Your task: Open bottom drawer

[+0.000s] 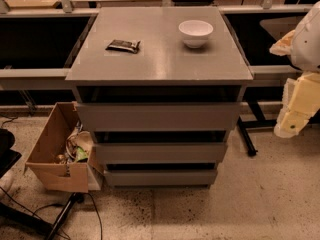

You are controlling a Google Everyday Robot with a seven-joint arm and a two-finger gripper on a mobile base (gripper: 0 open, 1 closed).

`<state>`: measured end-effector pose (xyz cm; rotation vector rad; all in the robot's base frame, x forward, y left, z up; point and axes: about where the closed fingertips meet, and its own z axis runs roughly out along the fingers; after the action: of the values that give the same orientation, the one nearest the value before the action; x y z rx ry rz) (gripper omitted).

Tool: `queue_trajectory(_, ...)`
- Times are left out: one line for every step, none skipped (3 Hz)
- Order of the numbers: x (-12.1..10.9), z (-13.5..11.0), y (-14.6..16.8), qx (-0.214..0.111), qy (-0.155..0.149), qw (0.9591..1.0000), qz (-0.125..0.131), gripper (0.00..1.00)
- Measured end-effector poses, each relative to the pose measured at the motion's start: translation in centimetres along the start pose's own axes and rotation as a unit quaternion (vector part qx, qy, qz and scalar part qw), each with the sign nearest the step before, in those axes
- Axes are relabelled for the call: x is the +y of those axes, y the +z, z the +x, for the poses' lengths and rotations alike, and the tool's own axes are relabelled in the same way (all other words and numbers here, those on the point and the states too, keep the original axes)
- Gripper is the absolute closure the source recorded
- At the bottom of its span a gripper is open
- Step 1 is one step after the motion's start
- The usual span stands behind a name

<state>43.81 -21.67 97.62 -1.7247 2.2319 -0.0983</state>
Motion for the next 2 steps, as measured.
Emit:
queue_trajectory(0.1, -0.1, 0.2, 0.001, 0.0, 1.0, 0.001, 0.0)
queue_trajectory(1.6, -0.6, 4.2, 0.023, 0.001, 0.9996, -0.015, 0.0)
